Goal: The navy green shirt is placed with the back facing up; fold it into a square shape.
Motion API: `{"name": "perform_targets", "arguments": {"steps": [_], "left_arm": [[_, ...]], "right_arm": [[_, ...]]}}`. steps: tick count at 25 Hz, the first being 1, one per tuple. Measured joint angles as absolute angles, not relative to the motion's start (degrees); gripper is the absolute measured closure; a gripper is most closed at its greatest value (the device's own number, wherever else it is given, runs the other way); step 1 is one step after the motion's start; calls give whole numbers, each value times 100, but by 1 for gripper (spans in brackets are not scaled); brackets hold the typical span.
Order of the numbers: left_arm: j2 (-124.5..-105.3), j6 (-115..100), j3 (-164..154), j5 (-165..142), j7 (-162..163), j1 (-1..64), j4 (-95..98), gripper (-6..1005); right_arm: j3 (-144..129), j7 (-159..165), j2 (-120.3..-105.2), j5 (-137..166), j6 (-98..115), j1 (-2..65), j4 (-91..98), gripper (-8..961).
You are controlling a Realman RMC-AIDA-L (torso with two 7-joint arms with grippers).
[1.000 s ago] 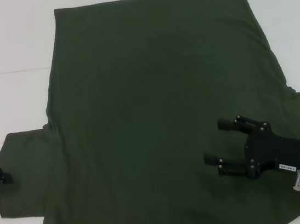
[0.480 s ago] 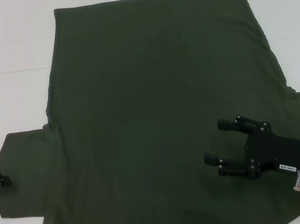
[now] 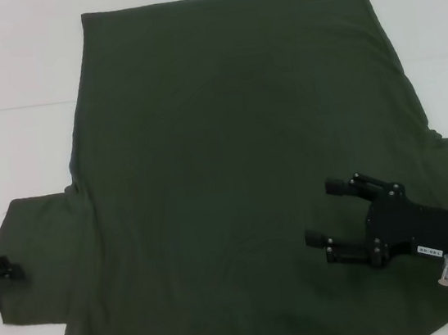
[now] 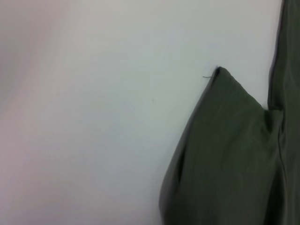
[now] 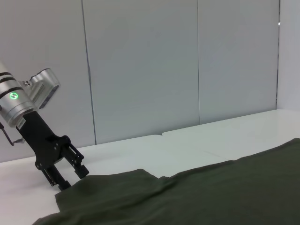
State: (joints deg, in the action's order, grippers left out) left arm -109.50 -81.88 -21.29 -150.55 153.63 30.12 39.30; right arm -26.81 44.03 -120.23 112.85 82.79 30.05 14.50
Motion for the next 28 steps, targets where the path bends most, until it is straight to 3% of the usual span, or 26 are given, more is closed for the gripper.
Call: {"name": "perform_targets", "arguments": {"steps": [14, 28], "left_arm": [[-10965, -8200, -2188, -15064, 15323, 3225, 3751, 208], [-10996, -8015, -2693, -15094, 15193, 3299, 3898, 367]], "right_arm": [[-2680, 4403, -12023, 11285, 8291, 3006, 1428, 28], [-2680, 4393, -12014, 11270, 8410, 3006, 1418, 28]]}}
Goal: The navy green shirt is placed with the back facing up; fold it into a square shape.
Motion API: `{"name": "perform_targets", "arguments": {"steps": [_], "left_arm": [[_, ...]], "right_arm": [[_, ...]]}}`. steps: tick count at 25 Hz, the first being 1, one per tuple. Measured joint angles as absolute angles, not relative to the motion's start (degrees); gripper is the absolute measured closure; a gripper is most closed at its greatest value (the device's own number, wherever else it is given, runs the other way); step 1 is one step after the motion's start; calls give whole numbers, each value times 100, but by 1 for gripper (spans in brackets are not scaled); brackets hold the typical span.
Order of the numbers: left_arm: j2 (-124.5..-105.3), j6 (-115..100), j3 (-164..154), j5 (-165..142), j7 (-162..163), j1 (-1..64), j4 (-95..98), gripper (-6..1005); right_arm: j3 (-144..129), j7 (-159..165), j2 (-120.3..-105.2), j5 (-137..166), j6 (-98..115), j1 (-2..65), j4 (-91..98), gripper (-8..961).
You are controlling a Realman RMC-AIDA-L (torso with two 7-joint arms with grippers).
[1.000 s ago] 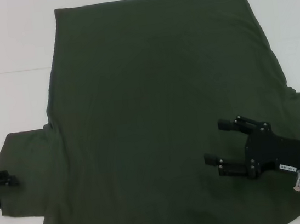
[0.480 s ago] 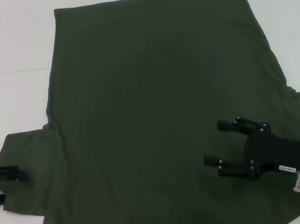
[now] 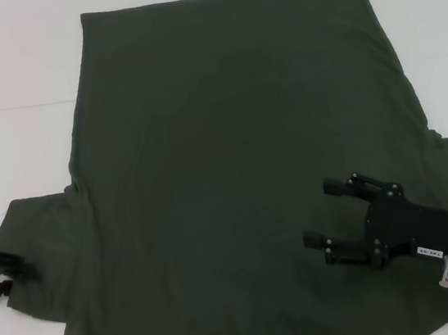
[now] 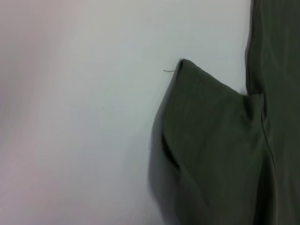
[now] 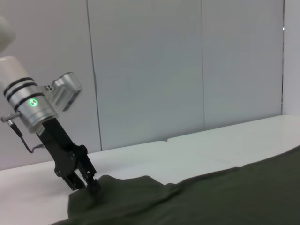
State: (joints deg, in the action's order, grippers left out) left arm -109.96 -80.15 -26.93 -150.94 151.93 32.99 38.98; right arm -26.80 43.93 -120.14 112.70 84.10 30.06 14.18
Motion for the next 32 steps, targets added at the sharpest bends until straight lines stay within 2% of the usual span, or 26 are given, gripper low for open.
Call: {"name": "perform_targets", "arguments": {"steps": [2, 13, 18, 26, 32], "left_arm": [[-11002, -7995, -2704, -15097, 15199, 3307, 3897, 390], [-10992, -8010, -2707, -15078, 15155, 3335, 3893, 831], [-10968, -8023, -2673, -15037, 15134, 3340, 3896, 963], [-10927, -8089, -2620, -15043, 15003, 3293, 4334, 952], [-10814, -8193, -2595, -15077, 14990, 3299, 4545, 943]], "right_arm": [[-2680, 4393, -12014, 11270, 8441, 3006, 1420, 28], [-2680, 4389, -12014, 11258, 8449, 2968, 1442, 29], [-2680, 4393, -12014, 11258, 8464, 2962, 1451, 29], [-2650, 4395, -12014, 11250, 8481, 2928, 1454, 29], [-2643, 4401, -12014, 11249, 8496, 2930, 1437, 29]]}}
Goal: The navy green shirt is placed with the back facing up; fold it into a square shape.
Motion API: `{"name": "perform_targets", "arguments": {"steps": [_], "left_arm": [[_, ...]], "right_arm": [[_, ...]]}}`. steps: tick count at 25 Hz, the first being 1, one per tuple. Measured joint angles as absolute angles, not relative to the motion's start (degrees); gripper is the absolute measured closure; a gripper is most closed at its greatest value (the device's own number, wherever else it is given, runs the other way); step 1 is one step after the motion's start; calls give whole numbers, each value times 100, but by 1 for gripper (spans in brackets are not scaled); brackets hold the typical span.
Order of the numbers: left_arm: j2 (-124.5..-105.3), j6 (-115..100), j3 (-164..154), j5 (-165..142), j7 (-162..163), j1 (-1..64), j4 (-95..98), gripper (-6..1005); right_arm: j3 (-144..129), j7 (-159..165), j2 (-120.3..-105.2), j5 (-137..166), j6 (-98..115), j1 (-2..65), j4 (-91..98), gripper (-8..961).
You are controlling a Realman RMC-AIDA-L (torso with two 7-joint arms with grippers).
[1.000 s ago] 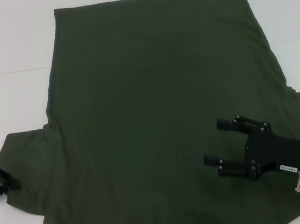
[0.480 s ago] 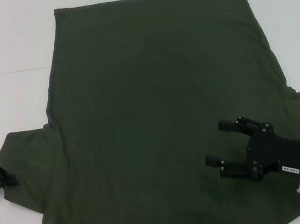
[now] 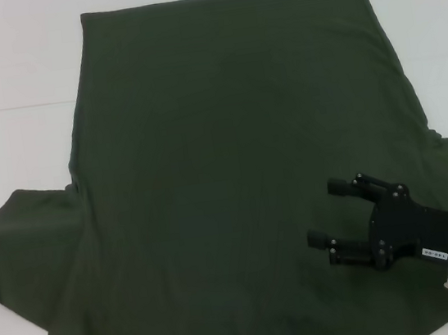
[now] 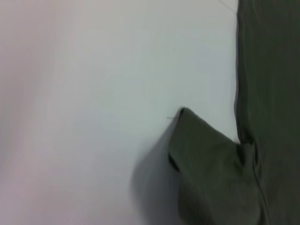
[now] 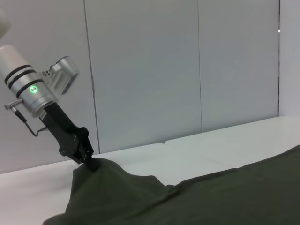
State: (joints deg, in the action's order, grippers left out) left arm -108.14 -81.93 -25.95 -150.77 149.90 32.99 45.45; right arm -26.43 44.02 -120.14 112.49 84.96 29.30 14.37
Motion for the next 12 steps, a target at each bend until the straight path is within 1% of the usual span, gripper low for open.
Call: {"name": "perform_targets", "arguments": {"steps": [12], "left_arm": [[-10782, -8460, -2620, -15035, 14985, 3422, 4788, 926]], "right_arm": [[-2672, 4403, -12014, 11250, 8503, 2915, 1415, 28]]}}
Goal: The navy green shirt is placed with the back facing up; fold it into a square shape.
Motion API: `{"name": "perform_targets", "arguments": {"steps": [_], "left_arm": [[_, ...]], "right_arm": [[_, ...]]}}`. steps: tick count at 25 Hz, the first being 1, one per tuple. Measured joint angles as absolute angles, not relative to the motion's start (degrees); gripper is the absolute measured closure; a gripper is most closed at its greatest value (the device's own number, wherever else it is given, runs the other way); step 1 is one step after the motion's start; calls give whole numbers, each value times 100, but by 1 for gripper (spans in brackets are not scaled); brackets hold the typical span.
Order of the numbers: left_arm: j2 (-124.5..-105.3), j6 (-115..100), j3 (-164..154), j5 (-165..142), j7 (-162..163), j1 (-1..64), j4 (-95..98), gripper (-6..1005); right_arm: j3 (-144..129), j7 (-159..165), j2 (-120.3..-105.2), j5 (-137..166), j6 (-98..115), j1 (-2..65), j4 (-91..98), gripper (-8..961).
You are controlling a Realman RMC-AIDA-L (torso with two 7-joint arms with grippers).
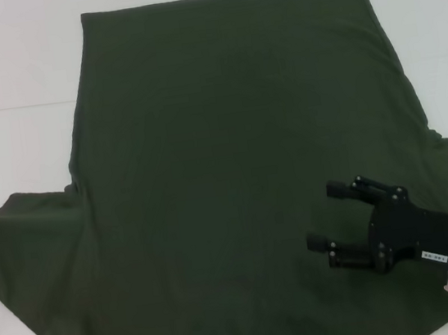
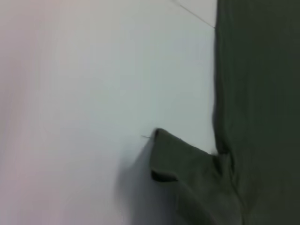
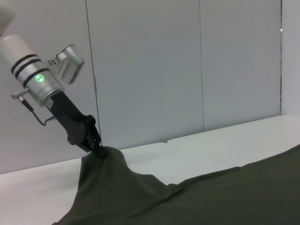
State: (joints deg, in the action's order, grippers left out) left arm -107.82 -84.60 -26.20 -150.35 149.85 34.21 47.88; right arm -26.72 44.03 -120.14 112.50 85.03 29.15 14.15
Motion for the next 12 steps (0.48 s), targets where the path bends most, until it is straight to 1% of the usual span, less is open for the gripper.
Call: {"name": "perform_targets", "arguments": {"steps": [3, 6, 11, 12], "left_arm": [[-10816, -8621, -2626, -15026, 14985, 3538, 4795, 922], [-10909, -8759, -2629, -14966, 14985, 3696, 4827, 917], [-11170, -8938, -2655, -14684, 14968, 3974, 5048, 910], [-11277, -9006, -2711, -14570, 14910, 4070, 5081, 909]], "right_arm": [[-2676, 4403, -12014, 11250, 8502, 2896, 1415, 28], [-2673, 4403, -12014, 11250, 8502, 2887, 1415, 28], [-2664, 4403, -12014, 11250, 8500, 2879, 1415, 28], [-2661, 4403, -12014, 11250, 8499, 2877, 1413, 28]]}}
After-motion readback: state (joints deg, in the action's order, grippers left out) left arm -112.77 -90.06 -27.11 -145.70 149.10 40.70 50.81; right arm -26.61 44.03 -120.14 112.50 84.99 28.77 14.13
